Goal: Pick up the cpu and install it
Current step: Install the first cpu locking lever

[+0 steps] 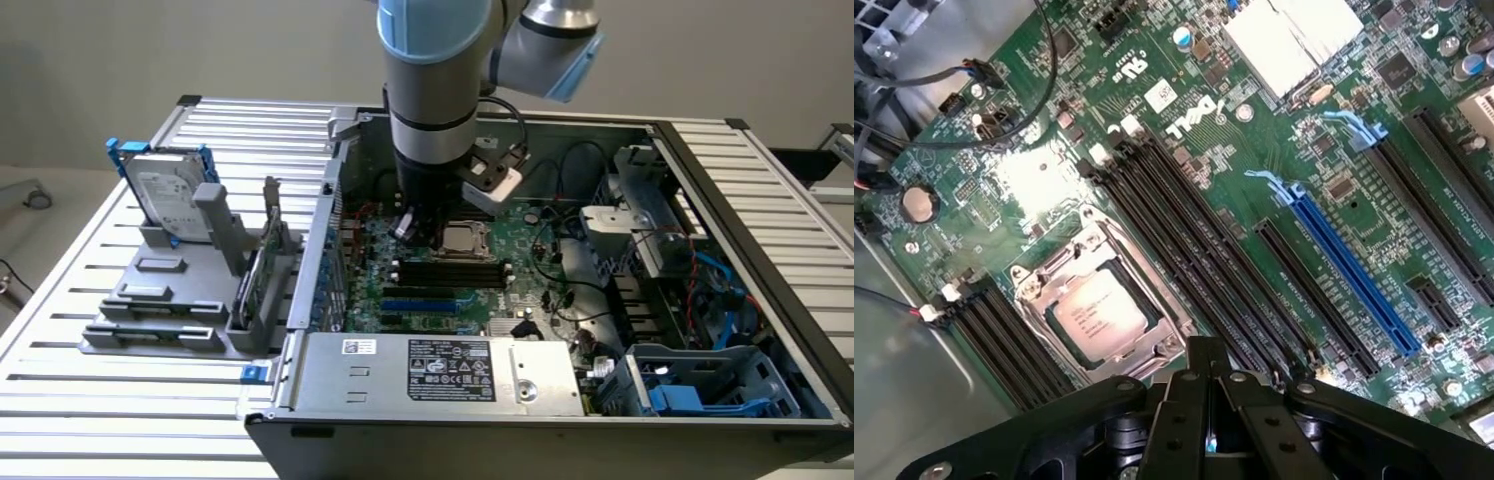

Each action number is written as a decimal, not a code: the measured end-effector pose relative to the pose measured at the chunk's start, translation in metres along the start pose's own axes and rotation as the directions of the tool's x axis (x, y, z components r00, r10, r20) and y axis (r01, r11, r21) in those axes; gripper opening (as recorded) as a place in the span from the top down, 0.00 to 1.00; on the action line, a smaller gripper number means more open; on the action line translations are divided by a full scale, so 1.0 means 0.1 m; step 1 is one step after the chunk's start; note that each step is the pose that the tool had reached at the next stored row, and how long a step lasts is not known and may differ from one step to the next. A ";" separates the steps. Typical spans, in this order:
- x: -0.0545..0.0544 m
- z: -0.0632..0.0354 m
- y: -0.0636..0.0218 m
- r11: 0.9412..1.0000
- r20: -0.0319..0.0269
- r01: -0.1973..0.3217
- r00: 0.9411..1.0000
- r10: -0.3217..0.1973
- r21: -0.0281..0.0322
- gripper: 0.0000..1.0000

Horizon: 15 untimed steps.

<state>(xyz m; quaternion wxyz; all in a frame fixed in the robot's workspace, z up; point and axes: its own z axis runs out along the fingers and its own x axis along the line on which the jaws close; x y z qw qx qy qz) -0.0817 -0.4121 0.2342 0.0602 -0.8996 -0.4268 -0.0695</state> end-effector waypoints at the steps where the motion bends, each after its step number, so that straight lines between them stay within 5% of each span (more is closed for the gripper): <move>1: 0.00 0.012 -0.009 1.000 0.000 -0.005 1.000 0.005 -0.001 0.89; 15: -0.05 0.225 -0.133 0.998 -0.004 -0.067 0.998 0.067 -0.012 0.89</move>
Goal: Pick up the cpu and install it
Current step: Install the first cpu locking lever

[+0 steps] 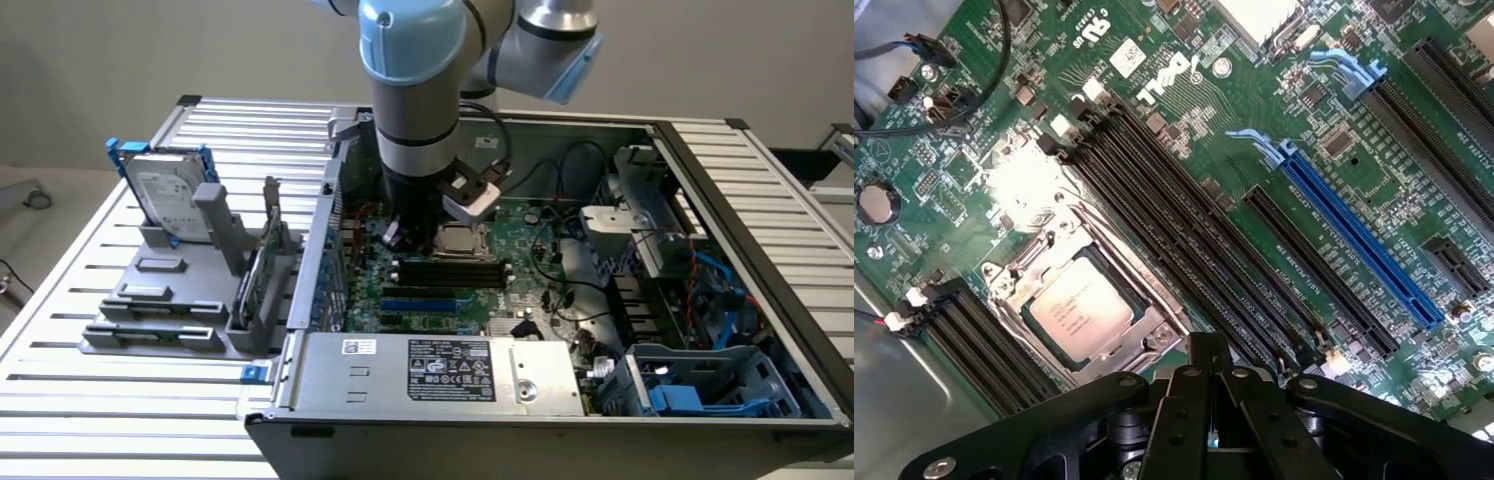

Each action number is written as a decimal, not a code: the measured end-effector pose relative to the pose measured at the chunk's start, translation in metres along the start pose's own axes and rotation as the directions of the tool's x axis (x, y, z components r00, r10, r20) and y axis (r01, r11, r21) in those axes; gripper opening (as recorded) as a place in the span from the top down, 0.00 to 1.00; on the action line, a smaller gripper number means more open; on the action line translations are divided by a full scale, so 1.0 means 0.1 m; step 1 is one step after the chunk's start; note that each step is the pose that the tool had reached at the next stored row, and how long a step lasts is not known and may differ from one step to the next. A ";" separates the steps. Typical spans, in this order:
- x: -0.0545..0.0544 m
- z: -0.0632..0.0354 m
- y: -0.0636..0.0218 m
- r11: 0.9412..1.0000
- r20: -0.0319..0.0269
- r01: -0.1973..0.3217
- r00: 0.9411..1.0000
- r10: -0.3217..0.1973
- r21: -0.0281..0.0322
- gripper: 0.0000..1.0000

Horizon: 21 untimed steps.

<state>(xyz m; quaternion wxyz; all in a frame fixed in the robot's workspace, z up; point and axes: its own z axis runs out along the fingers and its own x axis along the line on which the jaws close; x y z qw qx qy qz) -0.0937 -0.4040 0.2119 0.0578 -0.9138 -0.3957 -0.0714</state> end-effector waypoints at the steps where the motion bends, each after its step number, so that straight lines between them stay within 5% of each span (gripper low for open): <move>1: 0.00 0.018 -0.002 1.000 0.000 0.000 1.000 0.000 0.000 0.89; 11: 0.02 0.146 -0.033 1.000 -0.019 -0.002 1.000 0.002 0.015 0.89; 21: 0.08 0.198 -0.104 1.000 -0.021 -0.002 1.000 0.002 0.014 0.89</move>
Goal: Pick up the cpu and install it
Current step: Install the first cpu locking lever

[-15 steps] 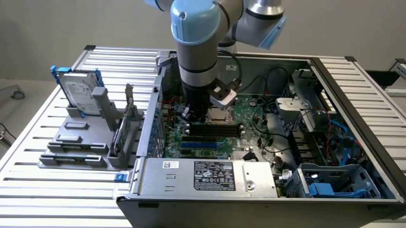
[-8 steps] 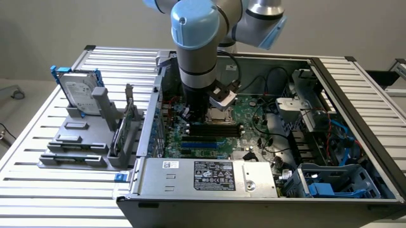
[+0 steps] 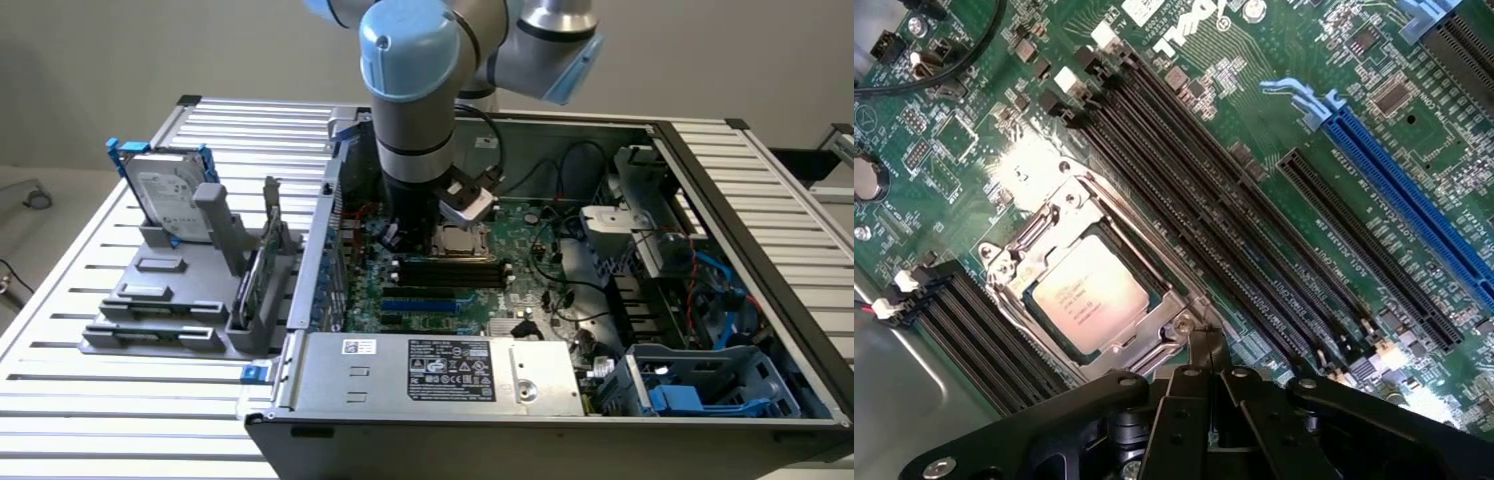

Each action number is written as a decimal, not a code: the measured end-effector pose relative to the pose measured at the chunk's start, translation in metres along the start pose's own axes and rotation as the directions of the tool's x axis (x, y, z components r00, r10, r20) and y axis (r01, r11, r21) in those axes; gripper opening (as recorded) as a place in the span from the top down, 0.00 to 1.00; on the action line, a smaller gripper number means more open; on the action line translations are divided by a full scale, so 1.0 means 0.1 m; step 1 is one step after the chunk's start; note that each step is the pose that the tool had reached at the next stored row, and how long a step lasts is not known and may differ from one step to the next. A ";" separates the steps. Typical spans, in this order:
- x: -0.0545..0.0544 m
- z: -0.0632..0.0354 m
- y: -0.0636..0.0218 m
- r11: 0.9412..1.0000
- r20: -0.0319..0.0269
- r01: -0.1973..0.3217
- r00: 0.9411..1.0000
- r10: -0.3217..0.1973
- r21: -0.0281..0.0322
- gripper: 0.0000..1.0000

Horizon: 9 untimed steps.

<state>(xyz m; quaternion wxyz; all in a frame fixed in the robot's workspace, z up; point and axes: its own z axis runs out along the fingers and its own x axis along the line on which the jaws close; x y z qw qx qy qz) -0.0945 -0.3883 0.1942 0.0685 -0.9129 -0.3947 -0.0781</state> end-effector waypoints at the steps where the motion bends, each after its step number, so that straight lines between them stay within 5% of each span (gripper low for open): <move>1: 0.01 -0.003 -0.008 1.000 -0.001 0.000 1.000 0.000 0.000 0.89; 9: 0.11 -0.276 -0.114 1.000 0.005 0.002 1.000 -0.002 0.001 0.89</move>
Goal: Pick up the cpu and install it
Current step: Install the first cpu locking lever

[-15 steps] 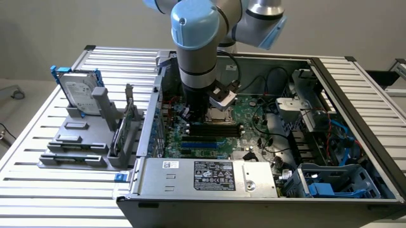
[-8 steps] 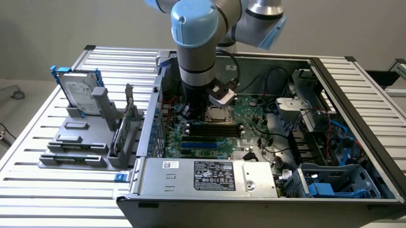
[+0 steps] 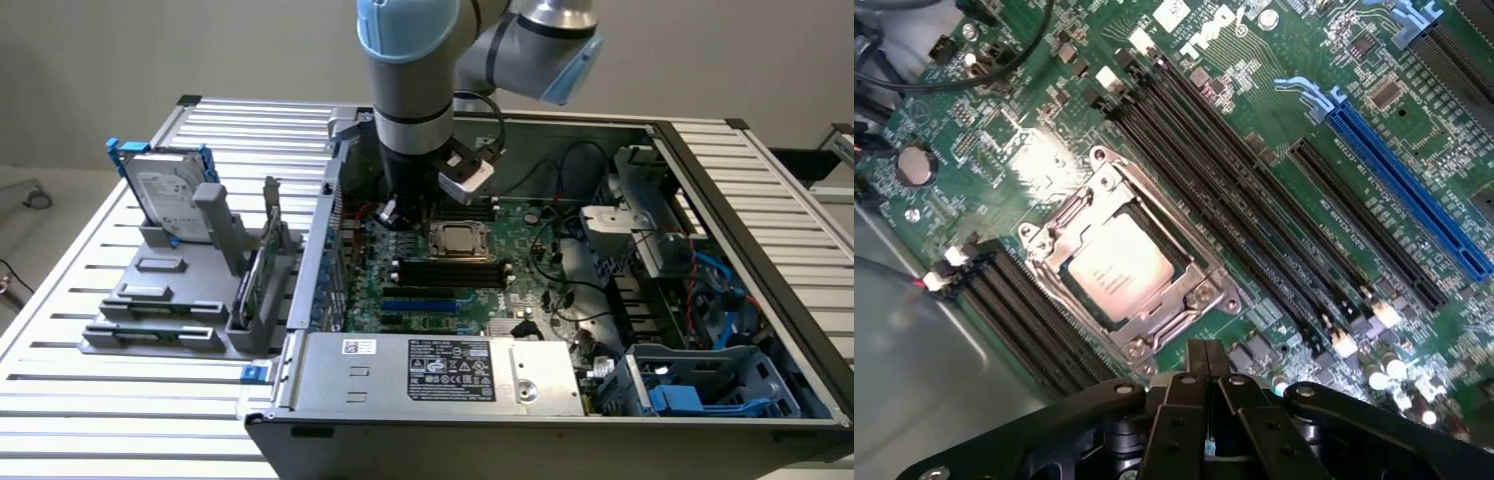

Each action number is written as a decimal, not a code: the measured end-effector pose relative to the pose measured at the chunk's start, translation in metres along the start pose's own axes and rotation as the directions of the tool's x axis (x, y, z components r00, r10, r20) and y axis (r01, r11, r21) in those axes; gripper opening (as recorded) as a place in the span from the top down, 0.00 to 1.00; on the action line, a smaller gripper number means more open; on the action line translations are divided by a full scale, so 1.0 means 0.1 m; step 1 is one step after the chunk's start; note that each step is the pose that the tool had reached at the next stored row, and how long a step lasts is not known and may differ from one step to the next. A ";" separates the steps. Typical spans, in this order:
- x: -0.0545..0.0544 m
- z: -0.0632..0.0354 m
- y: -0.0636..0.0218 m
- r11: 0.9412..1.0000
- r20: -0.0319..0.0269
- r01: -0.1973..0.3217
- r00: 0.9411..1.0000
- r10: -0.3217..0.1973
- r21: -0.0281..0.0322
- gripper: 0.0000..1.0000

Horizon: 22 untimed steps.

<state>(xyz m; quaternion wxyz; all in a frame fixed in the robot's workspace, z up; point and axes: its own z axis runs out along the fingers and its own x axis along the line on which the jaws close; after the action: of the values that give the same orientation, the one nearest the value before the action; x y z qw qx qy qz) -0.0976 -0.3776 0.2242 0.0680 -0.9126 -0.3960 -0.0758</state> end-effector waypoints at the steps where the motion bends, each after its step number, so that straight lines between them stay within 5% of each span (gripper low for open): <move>1: 0.01 -0.017 -0.014 1.000 0.003 0.004 1.000 -0.004 -0.001 0.89; 16: 0.10 -0.166 -0.130 0.995 0.063 0.103 0.993 -0.102 -0.008 0.89; 22: 0.12 -0.203 -0.153 0.987 0.076 0.163 0.984 -0.162 -0.003 0.89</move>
<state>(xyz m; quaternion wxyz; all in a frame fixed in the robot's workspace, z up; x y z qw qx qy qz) -0.1024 -0.3624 0.2473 0.0421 -0.8798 -0.4709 -0.0483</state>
